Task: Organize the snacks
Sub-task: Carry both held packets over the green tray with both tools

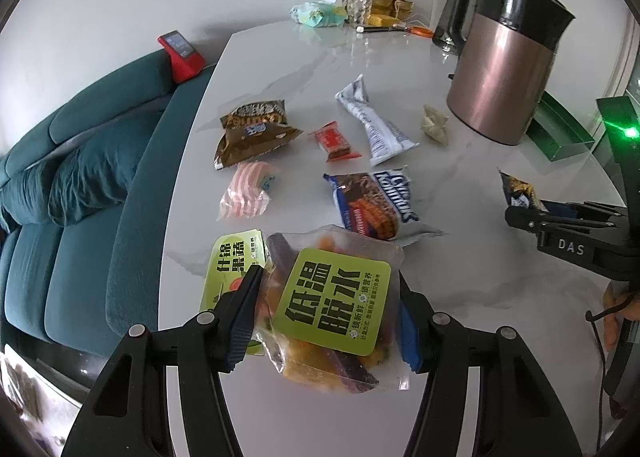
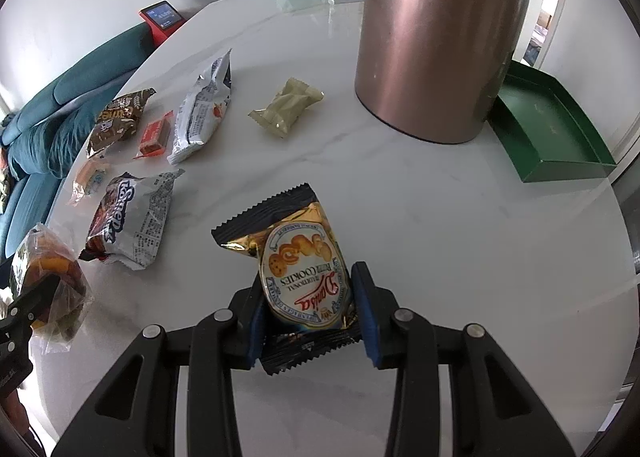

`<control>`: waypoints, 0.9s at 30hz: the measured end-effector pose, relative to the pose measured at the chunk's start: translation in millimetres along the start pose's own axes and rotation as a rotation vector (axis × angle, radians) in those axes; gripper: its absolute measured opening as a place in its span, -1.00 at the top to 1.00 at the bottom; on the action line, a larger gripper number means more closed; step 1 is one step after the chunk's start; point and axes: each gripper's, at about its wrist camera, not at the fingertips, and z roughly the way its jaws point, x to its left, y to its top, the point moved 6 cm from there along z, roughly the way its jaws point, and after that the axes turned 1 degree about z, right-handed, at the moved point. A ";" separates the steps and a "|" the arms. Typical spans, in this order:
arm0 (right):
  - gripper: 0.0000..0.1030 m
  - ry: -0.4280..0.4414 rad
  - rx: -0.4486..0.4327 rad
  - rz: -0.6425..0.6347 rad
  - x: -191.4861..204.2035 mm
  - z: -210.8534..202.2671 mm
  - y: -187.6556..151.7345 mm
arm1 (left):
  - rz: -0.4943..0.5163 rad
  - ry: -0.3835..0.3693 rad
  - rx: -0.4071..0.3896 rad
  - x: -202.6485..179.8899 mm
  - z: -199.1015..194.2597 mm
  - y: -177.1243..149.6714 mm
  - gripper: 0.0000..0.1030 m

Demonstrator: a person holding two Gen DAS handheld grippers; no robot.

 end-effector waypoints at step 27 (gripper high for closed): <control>0.91 -0.057 -0.050 0.172 -150.2 -89.5 -24.6 | 0.119 -0.095 -0.004 -158.4 -12.8 52.1 -0.05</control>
